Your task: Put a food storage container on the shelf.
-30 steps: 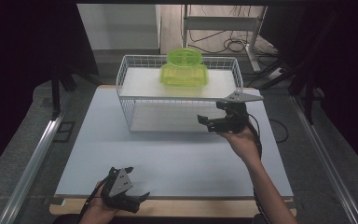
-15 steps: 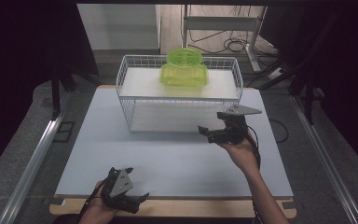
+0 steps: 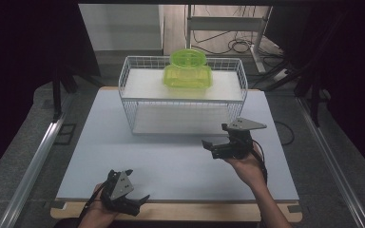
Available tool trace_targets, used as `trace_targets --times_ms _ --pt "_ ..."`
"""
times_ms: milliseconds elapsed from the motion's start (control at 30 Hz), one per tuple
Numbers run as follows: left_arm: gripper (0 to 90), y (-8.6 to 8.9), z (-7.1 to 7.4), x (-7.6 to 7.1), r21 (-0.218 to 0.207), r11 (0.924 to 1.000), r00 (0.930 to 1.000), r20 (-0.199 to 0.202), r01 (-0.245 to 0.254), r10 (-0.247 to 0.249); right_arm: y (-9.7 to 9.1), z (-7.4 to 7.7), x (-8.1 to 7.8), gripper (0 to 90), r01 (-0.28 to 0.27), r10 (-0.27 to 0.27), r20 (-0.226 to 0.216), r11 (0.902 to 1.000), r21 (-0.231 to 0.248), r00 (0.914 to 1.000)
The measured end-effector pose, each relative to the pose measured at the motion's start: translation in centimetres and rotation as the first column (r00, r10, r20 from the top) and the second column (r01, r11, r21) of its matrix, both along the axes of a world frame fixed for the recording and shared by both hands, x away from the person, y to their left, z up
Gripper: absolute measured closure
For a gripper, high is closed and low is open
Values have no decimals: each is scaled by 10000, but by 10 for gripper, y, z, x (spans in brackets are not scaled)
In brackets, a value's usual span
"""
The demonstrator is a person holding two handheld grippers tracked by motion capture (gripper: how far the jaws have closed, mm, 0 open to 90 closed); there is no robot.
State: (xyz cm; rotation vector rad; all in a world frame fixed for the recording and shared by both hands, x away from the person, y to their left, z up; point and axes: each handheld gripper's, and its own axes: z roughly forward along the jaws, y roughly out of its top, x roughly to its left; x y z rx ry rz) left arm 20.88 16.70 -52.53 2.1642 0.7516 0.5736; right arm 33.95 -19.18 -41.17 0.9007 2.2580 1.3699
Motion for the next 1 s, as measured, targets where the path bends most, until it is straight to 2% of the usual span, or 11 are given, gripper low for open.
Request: trace_targets --times_ms 300,533,1000 --pt "18 1 -1 1 -28 9999 9999 -50 -118 118 -8 -16 -19 33 151 -153 -158 9998 -132 9998" --pt "19 -1 -2 1 127 9999 9999 -83 -114 115 -17 -33 -32 33 251 -255 -256 9995 -171 9993" --pt "20 -1 -2 1 268 9994 9998 -30 -195 196 -27 -64 -56 29 377 -409 -354 9956 -854 9985"
